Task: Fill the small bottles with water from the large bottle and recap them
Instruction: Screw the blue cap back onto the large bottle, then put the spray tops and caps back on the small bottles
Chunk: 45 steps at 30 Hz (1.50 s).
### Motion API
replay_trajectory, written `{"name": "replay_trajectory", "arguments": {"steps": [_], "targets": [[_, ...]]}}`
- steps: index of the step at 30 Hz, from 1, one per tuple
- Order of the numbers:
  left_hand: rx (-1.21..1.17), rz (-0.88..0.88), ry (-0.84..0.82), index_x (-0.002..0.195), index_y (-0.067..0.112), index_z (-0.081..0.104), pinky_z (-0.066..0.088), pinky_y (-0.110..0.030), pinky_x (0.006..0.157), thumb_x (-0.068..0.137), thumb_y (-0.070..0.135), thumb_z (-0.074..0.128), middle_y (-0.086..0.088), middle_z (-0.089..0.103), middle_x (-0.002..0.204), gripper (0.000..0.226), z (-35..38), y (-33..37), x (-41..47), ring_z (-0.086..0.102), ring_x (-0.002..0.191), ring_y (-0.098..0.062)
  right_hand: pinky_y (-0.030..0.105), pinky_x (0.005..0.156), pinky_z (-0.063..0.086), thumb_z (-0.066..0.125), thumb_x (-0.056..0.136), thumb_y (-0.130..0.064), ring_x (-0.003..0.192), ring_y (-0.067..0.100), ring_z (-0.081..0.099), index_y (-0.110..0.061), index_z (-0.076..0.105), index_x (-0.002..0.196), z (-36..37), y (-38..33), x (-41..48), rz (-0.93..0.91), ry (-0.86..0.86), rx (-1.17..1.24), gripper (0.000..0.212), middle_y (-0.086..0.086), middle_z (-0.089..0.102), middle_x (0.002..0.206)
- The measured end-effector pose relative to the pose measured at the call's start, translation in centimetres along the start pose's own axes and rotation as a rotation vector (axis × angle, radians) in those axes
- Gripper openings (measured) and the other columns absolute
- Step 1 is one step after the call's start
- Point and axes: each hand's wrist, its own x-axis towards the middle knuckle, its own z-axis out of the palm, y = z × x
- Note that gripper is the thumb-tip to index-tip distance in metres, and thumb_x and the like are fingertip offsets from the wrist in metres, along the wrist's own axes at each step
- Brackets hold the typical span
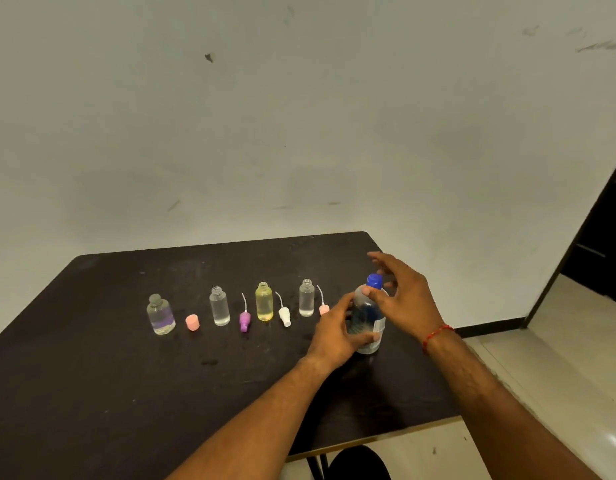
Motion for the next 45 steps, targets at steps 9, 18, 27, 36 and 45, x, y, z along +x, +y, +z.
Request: {"name": "replay_trajectory", "arguments": {"steps": [9,18,27,36,45], "targets": [[0.014,-0.006,0.011,0.128,0.042,0.051,0.054,-0.026,0.097,0.072,0.034,0.088,0.018,0.064,0.119,0.067,0.0,-0.3,0.1,0.061,0.111,0.0,0.023,0.083,0.05,0.079,0.079,-0.028,0.085,0.014,0.059,-0.015,0.07,0.109,0.4,-0.6,0.5,0.061,0.075,-0.169,0.033,0.003,0.069,0.101],[0.01,-0.002,0.02,0.124,0.042,0.052,0.053,-0.022,0.095,0.071,0.036,0.089,0.019,0.064,0.118,0.065,-0.1,0.1,-0.1,0.061,0.11,0.001,0.032,0.093,0.051,0.073,0.084,-0.039,0.097,0.021,0.063,-0.013,0.065,0.123,-0.2,-1.8,1.1,0.125,-0.032,-0.314,0.048,0.006,0.068,0.114],[-0.007,-0.015,0.002,0.128,0.042,0.052,0.049,-0.012,0.089,0.073,0.03,0.088,0.02,0.064,0.119,0.067,-0.1,0.4,-0.2,0.06,0.108,0.005,0.023,0.083,0.043,0.071,0.086,-0.032,0.088,0.015,0.055,-0.018,0.069,0.111,-0.5,-2.0,1.5,0.089,-0.084,-0.474,0.029,0.004,0.066,0.107],[-0.041,-0.039,0.017,0.135,0.042,0.05,0.047,-0.014,0.095,0.075,0.025,0.088,0.027,0.059,0.119,0.073,0.2,0.6,-0.5,0.056,0.112,0.006,0.025,0.076,0.044,0.07,0.083,-0.047,0.084,0.018,0.057,-0.012,0.064,0.108,0.0,-3.0,1.8,0.253,-0.116,-0.597,0.043,0.004,0.064,0.096],[-0.039,-0.026,0.131,0.146,0.03,0.044,0.044,-0.02,0.105,0.071,0.037,0.089,0.017,0.051,0.143,0.088,-1.3,-0.7,-2.1,0.051,0.127,-0.001,0.018,0.081,0.045,0.075,0.082,-0.028,0.091,0.019,0.062,-0.008,0.06,0.12,2.0,-3.8,-4.0,-0.039,0.287,-0.236,0.045,0.011,0.064,0.106]]}}
